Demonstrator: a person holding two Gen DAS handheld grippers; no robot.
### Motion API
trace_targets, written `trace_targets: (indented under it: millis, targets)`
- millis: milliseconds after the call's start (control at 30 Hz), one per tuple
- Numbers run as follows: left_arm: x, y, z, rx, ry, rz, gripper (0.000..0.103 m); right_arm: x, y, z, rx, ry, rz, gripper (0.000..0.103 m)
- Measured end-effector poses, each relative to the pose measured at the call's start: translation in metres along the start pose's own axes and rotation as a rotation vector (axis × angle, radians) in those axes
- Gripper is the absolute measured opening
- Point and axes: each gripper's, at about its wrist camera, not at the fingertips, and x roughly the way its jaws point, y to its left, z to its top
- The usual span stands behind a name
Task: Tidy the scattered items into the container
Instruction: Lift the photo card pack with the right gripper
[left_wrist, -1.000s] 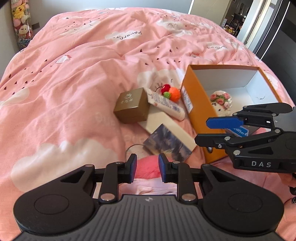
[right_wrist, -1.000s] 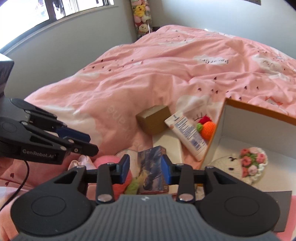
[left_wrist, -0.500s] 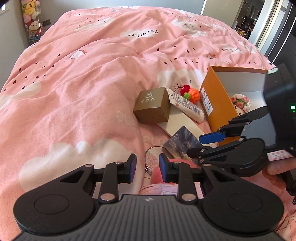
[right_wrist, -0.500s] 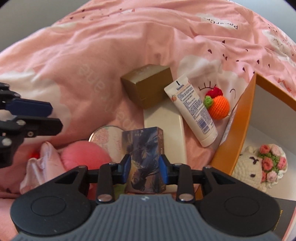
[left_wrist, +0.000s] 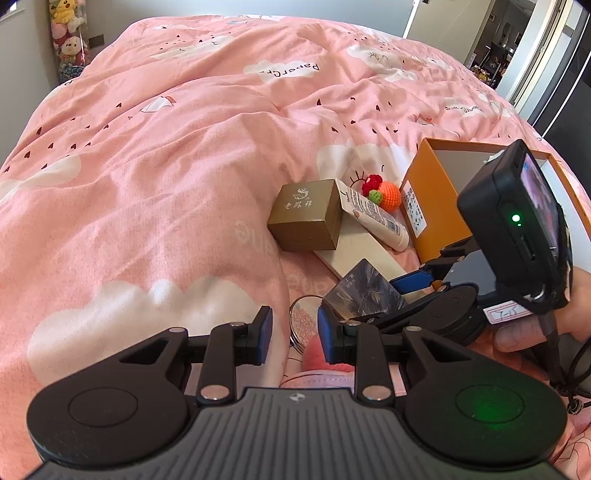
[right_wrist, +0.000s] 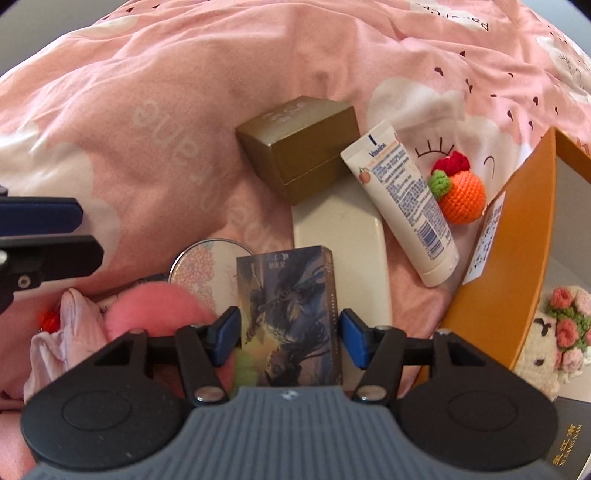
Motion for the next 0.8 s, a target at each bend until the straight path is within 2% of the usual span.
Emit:
trace_targets:
  millis: [67, 167, 267, 400, 633, 800]
  targets:
    - [0.001, 0.0, -0.001, -0.004, 0.002, 0.001, 0.031, -0.008, -0.003, -0.003, 0.011, -0.014, 0.002, 0.046]
    - [0.002, -0.001, -0.002, -0.003, 0.005, 0.002, 0.031, -0.022, -0.01, -0.005, 0.038, -0.038, 0.05, 0.037]
    - [0.003, -0.004, -0.002, 0.003, 0.006, 0.001, 0.031, -0.034, -0.016, -0.007, 0.073, -0.055, 0.125, 0.036]
    - [0.005, -0.008, -0.003, 0.011, 0.016, -0.008, 0.031, -0.04, -0.007, -0.007, 0.052, -0.08, 0.206, 0.034]
    - [0.014, -0.015, -0.008, 0.029, 0.049, -0.001, 0.031, -0.031, 0.006, -0.005, -0.009, -0.107, 0.146, 0.034]
    - [0.016, -0.014, -0.009, 0.029, 0.057, 0.009, 0.03, -0.01, 0.005, 0.004, 0.003, -0.081, 0.176, 0.035]
